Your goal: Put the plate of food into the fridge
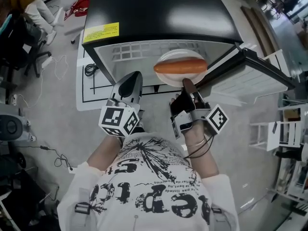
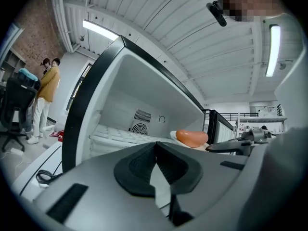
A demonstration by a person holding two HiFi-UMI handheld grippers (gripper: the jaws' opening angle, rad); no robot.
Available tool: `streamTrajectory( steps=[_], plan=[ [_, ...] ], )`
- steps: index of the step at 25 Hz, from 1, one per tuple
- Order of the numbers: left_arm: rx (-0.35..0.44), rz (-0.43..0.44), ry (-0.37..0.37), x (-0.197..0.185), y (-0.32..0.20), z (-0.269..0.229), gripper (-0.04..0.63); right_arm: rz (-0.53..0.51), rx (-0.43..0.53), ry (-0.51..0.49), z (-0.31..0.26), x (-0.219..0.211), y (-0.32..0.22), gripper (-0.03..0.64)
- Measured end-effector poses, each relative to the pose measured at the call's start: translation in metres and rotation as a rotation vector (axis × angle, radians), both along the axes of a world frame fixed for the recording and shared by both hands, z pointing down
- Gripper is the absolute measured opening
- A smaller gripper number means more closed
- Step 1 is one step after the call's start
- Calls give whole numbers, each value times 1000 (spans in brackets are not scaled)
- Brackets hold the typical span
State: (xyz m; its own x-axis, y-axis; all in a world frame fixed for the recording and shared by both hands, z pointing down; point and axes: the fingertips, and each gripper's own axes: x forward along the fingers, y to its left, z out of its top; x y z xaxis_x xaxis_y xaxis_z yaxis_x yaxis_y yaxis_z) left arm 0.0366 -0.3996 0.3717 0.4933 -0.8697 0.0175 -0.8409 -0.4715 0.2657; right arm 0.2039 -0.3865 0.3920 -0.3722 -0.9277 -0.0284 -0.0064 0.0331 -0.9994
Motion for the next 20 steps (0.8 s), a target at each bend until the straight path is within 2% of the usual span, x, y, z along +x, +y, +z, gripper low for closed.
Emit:
streamTrajectory(
  steps=[5,20],
  plan=[
    [12,9,-13,3,-3,-1,8,-2,-5,-10,-2,-3,-11,28],
    [-16,-2,-21,-4,-20,7,8,-28,-53,-40,7,-16,-53,28]
  ],
)
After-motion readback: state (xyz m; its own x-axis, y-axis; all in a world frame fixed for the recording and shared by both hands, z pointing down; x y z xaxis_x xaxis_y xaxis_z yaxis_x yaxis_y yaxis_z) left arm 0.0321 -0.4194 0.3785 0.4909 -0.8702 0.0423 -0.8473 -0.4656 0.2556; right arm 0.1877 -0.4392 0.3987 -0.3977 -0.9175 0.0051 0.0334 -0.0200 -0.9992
